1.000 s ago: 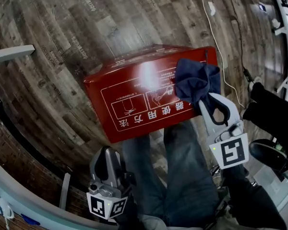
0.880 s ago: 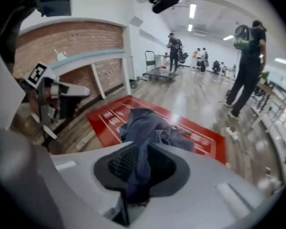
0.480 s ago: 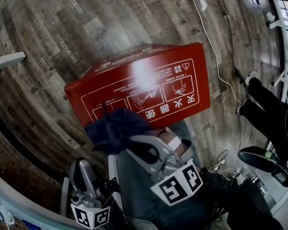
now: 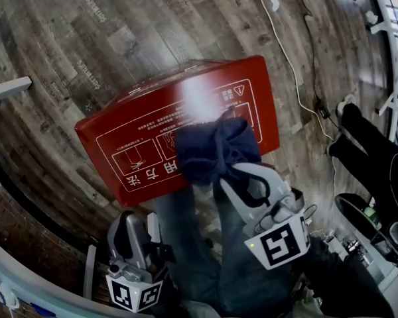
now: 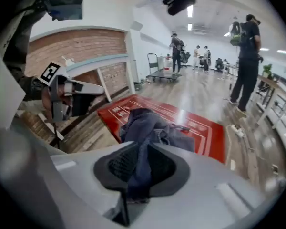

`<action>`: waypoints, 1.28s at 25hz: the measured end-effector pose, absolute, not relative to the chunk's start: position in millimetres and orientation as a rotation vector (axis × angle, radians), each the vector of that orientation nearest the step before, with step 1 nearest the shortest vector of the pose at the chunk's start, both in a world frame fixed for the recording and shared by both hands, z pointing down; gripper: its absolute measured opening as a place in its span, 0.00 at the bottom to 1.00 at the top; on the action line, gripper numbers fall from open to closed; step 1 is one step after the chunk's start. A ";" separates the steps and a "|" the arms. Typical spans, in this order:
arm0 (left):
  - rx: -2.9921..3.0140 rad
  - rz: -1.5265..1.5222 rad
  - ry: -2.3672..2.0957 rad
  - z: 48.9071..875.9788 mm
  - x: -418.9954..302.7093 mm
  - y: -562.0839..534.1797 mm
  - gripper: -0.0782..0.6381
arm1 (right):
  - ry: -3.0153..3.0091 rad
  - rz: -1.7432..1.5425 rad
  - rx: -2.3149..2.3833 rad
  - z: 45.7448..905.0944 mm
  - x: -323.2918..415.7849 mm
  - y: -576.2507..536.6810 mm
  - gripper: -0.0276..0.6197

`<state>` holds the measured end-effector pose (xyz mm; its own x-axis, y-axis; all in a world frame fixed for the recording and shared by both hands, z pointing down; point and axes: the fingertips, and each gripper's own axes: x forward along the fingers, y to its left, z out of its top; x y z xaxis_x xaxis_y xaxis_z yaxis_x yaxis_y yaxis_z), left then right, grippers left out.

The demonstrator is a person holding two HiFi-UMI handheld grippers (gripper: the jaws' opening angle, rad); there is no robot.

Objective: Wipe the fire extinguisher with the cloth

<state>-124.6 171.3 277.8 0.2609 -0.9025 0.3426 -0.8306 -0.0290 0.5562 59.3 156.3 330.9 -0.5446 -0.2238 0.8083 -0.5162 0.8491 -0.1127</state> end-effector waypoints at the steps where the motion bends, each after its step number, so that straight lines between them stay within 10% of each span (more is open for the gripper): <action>1: 1.855 -0.133 -1.578 277.9 -123.4 171.3 0.11 | -2.210 0.416 0.469 329.3 35.6 166.6 0.14; 14: 1.846 -0.142 -1.559 282.3 -98.0 171.0 0.11 | -2.110 0.349 0.624 331.4 127.3 161.7 0.14; 32: 1.832 -0.130 -1.553 292.0 -156.5 193.6 0.11 | -2.273 0.495 0.425 434.8 -45.5 235.1 0.14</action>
<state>-156.5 193.6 292.0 0.2690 -0.8925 0.3620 -0.8201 -0.0152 0.5720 -45.5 235.1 434.8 -0.6579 -0.1495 0.7381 -0.4431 0.8694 -0.2189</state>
